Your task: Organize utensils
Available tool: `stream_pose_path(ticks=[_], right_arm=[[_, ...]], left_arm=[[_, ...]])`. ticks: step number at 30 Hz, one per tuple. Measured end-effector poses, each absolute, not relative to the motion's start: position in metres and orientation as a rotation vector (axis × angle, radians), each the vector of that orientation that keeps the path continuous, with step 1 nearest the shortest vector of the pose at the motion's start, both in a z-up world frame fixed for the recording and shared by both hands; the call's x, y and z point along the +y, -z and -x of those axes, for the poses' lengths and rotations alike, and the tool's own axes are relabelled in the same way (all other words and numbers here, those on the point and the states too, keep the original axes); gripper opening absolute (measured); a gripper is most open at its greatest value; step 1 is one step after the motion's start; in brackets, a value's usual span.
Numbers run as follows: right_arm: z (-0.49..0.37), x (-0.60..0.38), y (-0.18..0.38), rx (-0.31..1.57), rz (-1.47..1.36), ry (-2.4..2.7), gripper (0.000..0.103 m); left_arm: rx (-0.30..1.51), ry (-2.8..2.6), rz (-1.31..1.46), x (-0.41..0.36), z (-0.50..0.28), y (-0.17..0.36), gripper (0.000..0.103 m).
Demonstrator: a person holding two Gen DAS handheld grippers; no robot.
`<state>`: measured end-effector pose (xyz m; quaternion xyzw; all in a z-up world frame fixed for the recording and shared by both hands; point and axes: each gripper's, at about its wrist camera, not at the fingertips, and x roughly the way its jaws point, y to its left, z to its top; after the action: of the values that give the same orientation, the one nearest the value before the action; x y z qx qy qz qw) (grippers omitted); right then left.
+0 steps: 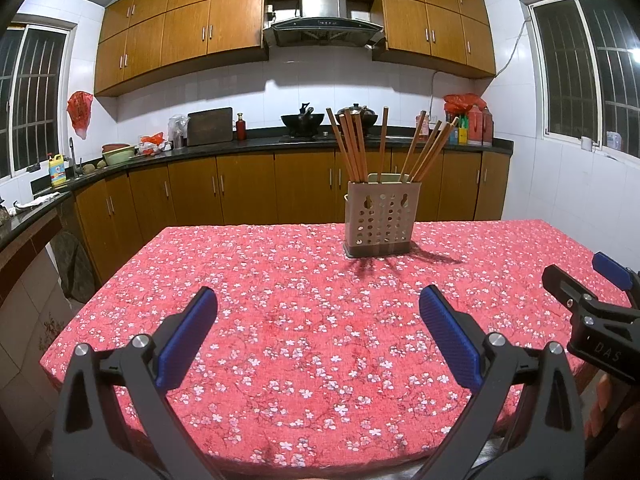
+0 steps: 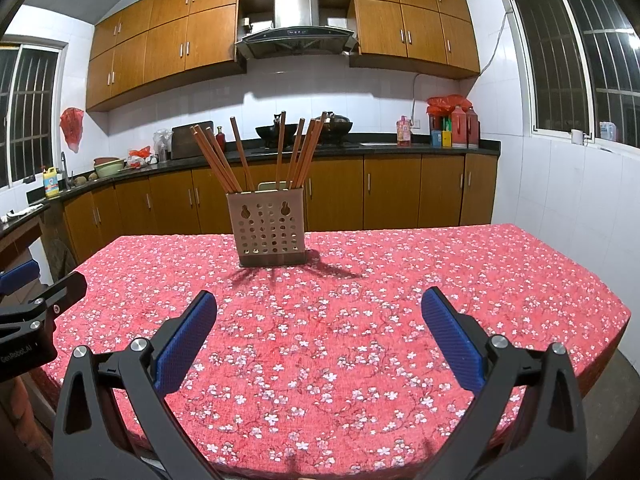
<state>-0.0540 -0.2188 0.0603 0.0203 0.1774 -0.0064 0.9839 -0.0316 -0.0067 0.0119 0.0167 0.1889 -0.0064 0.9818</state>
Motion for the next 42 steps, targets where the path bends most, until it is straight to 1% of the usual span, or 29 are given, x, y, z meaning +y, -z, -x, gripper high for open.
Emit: stream_pose_path(ticks=[42], right_arm=[[0.052, -0.218, -0.055, 0.370, -0.053, 0.012, 0.101]], left_arm=[[0.400, 0.017, -0.033, -0.004, 0.030, -0.002, 0.099]])
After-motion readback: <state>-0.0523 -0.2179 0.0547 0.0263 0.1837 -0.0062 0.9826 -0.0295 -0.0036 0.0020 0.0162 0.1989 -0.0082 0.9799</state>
